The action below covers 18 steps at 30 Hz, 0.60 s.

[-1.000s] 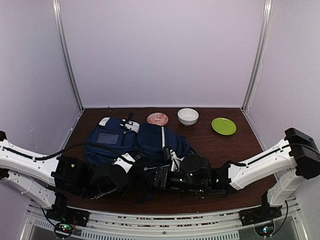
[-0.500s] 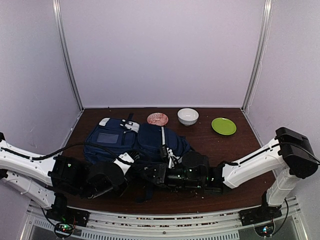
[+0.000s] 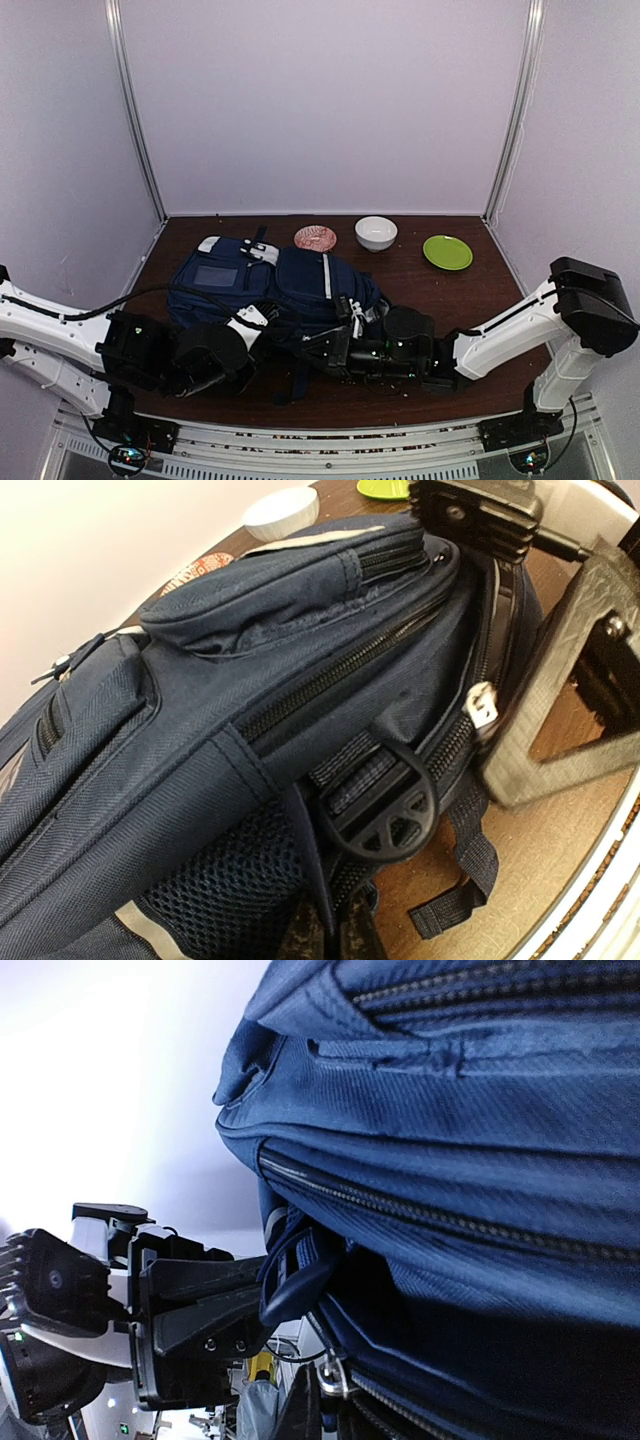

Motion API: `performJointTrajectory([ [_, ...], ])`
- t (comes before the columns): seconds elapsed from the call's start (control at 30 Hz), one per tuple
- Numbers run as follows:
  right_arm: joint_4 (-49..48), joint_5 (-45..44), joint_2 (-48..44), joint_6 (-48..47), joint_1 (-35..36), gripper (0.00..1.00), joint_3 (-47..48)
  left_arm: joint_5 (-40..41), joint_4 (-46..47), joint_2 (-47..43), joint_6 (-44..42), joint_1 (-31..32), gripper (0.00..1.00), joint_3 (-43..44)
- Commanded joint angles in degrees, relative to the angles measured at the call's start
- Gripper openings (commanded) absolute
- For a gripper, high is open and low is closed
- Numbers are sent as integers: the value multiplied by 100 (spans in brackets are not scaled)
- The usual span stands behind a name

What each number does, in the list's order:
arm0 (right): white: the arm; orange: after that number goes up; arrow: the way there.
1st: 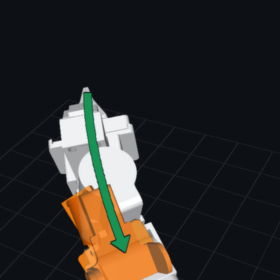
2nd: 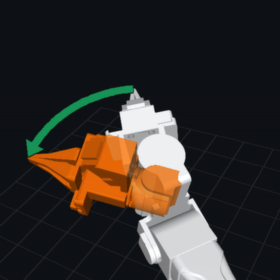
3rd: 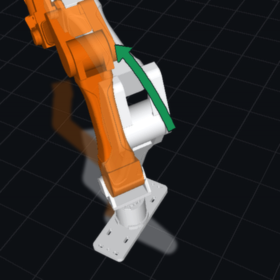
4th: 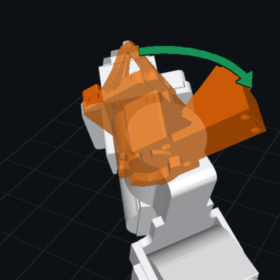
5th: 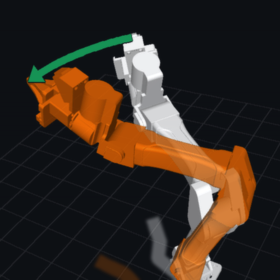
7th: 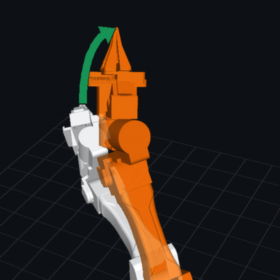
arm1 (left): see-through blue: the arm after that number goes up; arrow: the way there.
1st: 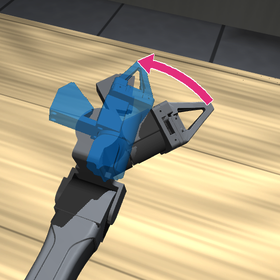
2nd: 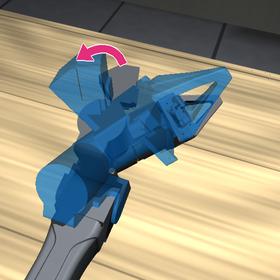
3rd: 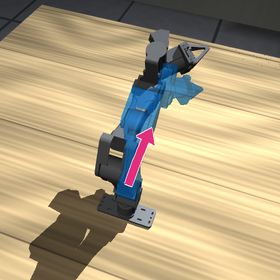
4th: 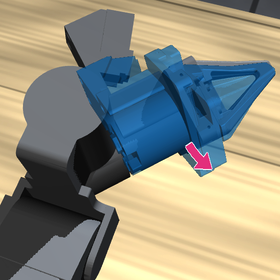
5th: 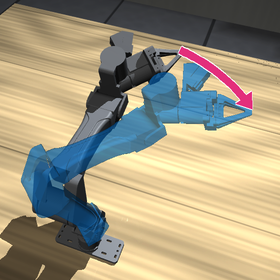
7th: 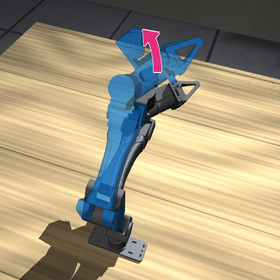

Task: Pack the student bag
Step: Zip the student bag at the center of the board.

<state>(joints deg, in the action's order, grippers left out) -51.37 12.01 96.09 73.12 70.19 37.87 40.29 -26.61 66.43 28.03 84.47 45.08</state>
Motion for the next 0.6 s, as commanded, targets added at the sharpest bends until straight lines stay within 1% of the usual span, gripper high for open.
performJointTrajectory([
  [0.0, -464, -261, -360, 70, -80, 0, -452, 309, 531, -176, 149, 39, 0, 29],
  [0.17, -495, -342, -612, 33, -102, 0, -718, 346, 492, -167, 188, 44, 0, 27],
  [0.4, -186, -415, -865, -135, -129, 0, -842, 380, 465, -122, 196, 44, 0, 60],
  [0.57, 388, -495, -1024, -360, -148, 0, -826, 427, 464, -111, 208, 41, 0, 42],
])
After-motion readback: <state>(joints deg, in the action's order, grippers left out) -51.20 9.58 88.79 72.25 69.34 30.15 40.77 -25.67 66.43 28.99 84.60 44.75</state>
